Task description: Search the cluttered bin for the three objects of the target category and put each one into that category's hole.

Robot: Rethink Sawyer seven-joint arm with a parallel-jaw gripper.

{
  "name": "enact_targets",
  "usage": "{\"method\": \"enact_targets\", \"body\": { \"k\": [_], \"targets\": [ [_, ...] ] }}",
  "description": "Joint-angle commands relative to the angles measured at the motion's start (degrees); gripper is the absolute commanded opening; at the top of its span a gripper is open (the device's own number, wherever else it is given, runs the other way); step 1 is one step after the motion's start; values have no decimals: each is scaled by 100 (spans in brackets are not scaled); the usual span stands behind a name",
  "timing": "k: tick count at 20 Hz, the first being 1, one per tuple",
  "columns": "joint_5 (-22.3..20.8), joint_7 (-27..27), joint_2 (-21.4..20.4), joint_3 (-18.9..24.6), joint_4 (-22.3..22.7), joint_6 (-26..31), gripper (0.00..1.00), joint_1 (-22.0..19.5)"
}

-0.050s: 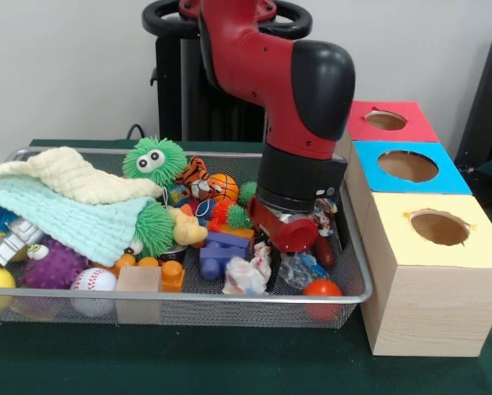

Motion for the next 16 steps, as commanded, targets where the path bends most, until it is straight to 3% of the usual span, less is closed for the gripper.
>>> {"method": "enact_targets", "body": {
  "k": [1,16],
  "targets": [
    [544,1152,358,106,145,756,0,605],
    [-45,667,274,304,178,720,0,79]
  ]
}}
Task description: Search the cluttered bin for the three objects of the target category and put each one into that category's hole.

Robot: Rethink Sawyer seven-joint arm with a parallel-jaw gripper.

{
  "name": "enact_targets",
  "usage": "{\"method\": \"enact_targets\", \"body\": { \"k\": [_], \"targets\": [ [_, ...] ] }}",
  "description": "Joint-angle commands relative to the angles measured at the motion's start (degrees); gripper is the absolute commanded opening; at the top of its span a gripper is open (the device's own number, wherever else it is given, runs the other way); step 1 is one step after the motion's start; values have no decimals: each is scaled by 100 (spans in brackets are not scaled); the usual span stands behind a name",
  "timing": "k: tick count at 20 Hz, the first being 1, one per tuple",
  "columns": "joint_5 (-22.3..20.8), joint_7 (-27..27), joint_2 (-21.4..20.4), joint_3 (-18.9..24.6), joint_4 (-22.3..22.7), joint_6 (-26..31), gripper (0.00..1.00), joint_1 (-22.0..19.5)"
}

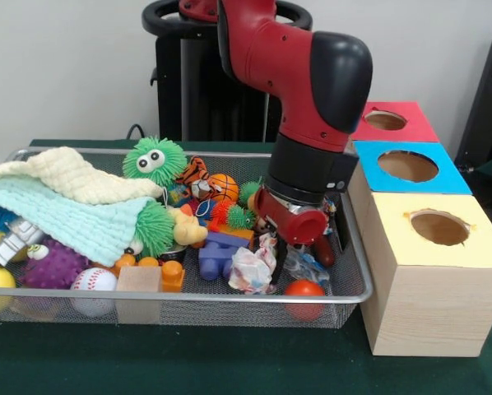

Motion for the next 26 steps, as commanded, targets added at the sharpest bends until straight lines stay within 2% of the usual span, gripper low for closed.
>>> {"method": "enact_targets", "body": {
  "k": [1,18,20,21,23,26],
  "targets": [
    [-291,585,287,462,133,732,0,-197],
    [-826,661,80,844,239,817,0,-556],
    [-909,550,28,755,229,942,0,-542],
    [-905,491,-93,620,267,1205,0,-472],
    [-944,446,-369,317,340,1740,0,-323],
    [-1089,350,-576,-272,259,2152,0,-67]
  ]
}}
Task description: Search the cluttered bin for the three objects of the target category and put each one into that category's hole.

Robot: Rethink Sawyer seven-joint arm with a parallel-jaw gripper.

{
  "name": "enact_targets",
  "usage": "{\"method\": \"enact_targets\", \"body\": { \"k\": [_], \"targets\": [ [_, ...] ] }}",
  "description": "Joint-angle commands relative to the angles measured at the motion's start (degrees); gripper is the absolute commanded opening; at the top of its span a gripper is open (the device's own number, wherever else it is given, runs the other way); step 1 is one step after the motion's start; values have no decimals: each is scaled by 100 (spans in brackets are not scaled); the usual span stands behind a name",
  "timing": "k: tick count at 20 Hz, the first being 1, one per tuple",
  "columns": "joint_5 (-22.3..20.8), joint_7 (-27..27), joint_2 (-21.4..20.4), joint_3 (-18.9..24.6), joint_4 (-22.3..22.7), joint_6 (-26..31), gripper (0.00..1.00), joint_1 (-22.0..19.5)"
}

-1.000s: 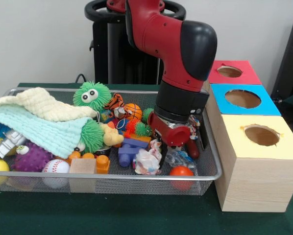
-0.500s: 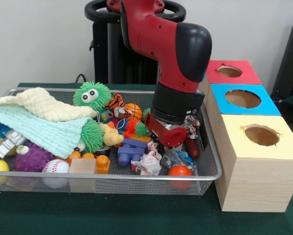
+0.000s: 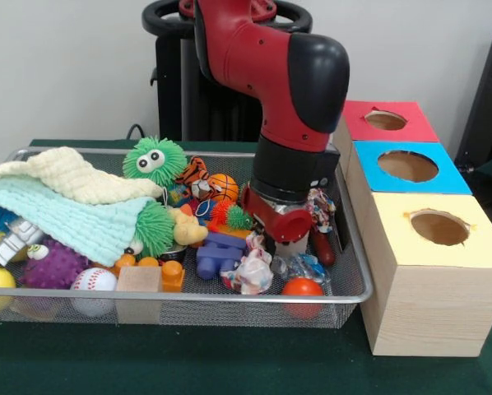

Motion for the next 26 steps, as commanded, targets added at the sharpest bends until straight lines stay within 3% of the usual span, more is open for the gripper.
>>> {"method": "enact_targets", "body": {
  "k": [1,5,9,11,22,25,26],
  "targets": [
    [-369,344,-490,-670,130,1684,0,489],
    [-507,503,-540,-1573,-178,2044,0,968],
    [-595,691,-619,-2042,-304,2219,0,1231],
    [-618,711,-625,-2163,-355,2078,0,1260],
    [-645,664,-655,-1913,-345,1771,0,1030],
    [-817,540,-456,-2363,-506,1285,0,1034],
    [-836,512,-467,-2321,-485,1255,0,949]
  ]
}}
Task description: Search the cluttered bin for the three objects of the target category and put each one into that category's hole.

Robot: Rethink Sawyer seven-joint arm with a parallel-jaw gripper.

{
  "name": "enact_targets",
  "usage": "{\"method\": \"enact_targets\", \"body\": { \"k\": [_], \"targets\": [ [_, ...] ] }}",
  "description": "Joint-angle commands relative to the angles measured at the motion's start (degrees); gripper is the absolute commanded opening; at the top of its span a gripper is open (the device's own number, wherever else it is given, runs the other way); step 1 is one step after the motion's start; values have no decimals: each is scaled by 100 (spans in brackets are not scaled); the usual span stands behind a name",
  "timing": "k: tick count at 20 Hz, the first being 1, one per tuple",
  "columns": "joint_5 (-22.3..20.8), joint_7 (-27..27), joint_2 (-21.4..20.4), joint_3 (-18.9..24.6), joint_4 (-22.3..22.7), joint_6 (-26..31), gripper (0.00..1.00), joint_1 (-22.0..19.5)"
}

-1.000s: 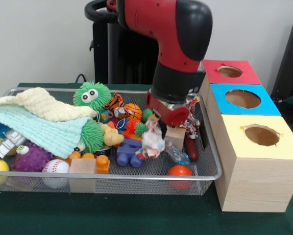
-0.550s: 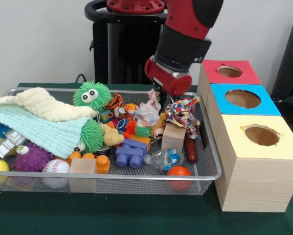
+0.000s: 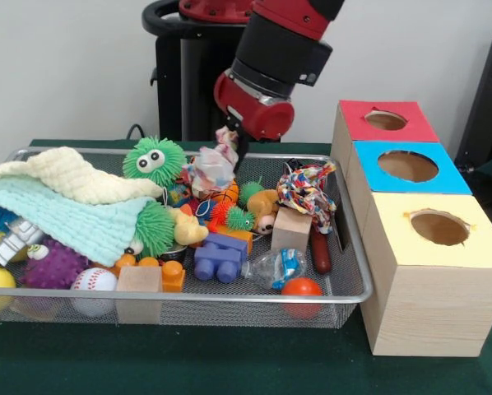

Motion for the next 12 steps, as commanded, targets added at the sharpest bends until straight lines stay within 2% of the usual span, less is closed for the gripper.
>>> {"method": "enact_targets", "body": {
  "k": [1,3,7,8,12],
  "targets": [
    [-389,486,244,-94,-414,-495,0,-369],
    [-478,451,294,-50,-411,-745,0,-547],
    [-583,463,270,22,-441,-869,0,-654],
    [-615,465,260,47,-449,-876,100,-670],
    [-604,505,230,102,-424,-920,100,-692]
  ]
}}
